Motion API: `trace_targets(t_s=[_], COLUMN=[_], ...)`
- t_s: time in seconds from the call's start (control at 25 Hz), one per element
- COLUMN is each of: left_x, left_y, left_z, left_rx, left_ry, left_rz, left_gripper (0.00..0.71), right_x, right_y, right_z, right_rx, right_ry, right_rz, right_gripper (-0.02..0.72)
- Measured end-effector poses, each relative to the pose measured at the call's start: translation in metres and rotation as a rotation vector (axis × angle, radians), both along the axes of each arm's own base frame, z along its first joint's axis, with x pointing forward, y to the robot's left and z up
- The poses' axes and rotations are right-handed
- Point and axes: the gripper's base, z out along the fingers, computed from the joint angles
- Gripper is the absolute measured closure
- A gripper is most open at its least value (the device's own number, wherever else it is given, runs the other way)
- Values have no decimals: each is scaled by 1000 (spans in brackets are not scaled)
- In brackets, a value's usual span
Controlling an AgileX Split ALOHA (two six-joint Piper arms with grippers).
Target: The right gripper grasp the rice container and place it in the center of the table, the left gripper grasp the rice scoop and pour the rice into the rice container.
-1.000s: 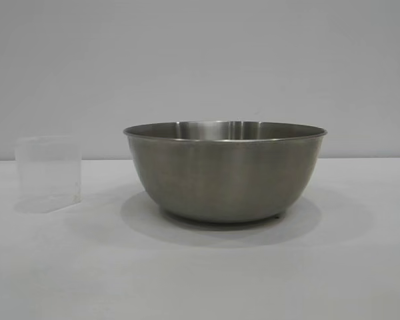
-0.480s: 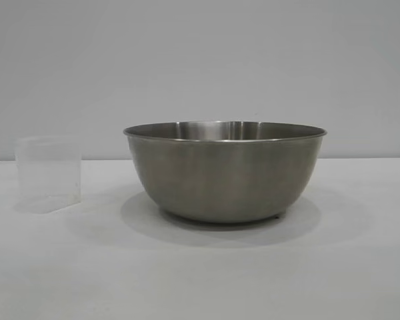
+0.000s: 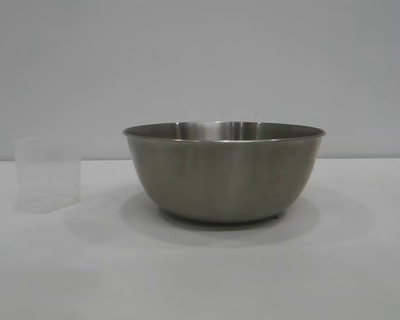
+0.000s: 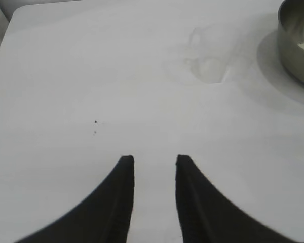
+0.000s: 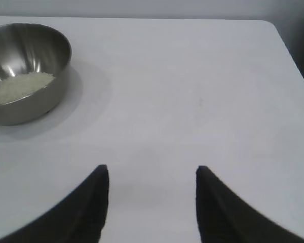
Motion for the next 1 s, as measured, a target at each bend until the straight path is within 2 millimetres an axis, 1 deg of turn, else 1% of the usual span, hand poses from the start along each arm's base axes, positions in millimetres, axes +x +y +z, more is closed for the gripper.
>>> trace_targets(t_s=[1.0], left_x=[0], left_y=[0], left_z=[0], left_rx=[-3], left_ry=[0], left_rz=[-17], left_gripper=[549], right_x=[0], right_y=[0], right_z=[0], right_rx=[0], right_ry=[0], right_rz=[0], right_gripper=[330])
